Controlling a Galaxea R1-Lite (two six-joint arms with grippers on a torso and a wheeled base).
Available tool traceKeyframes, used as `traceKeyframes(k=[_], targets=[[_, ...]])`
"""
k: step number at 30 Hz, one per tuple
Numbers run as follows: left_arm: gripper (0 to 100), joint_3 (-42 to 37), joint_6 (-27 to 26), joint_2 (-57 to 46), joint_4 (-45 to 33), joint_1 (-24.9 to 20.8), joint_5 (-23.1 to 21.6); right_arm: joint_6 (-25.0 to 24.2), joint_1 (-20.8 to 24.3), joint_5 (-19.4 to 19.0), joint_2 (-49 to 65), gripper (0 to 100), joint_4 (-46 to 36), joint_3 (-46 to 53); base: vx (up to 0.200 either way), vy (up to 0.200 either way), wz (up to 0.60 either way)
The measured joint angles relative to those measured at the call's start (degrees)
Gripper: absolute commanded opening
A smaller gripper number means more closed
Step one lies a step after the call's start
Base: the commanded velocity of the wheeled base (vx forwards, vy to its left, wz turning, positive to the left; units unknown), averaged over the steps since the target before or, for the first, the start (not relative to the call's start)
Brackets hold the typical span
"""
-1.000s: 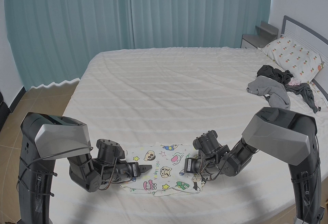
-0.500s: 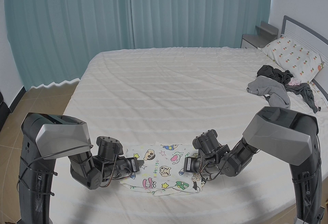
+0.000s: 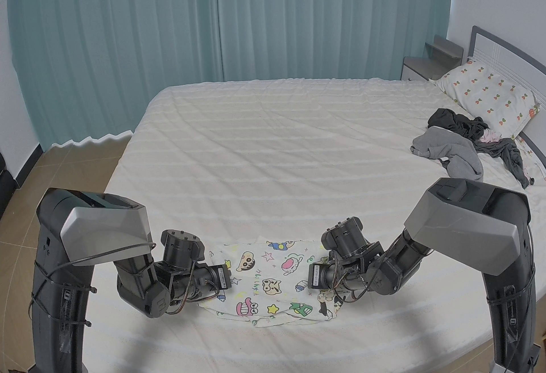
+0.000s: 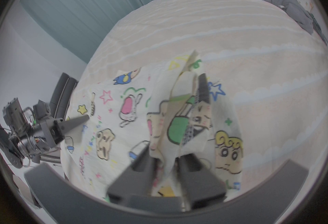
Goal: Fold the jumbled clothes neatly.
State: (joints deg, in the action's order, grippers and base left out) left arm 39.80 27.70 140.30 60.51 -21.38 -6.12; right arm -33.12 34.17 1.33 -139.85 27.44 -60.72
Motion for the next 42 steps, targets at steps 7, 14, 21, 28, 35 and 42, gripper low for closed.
traceKeyframes(k=[7, 14, 21, 28, 35, 42], targets=[[0, 0.0, 0.2, 0.1, 0.0, 0.0, 0.0, 4.8, -0.8, 3.4, 0.9, 100, -0.1, 1.5, 0.0, 0.0, 0.0], [0, 0.0, 0.2, 0.2, 0.1, 0.0, 0.0, 5.6, -2.4, 3.8, 3.5, 100, -1.2, 3.1, 0.0, 0.0, 0.0], [0, -0.1, 0.2, 0.2, 0.1, 0.0, 0.0, 6.7, -3.5, 3.9, 4.5, 100, -7.0, 1.6, 0.0, 0.0, 0.0], [0, -0.1, 0.2, 0.2, 0.2, 0.0, 0.0, 7.3, -3.6, 3.1, 1.8, 100, -8.0, -1.8, 0.0, 0.0, 0.0], [0, -0.1, 0.2, 0.2, 0.3, -0.1, 0.0, 7.4, -2.8, 2.0, -0.6, 100, -8.5, -4.0, 0.0, 0.0, 0.0], [0, -0.1, 0.2, 0.2, 0.3, -0.1, 0.0, 6.9, -2.1, 0.7, -1.9, 100, -8.4, -5.4, 0.0, 0.0, 0.0]])
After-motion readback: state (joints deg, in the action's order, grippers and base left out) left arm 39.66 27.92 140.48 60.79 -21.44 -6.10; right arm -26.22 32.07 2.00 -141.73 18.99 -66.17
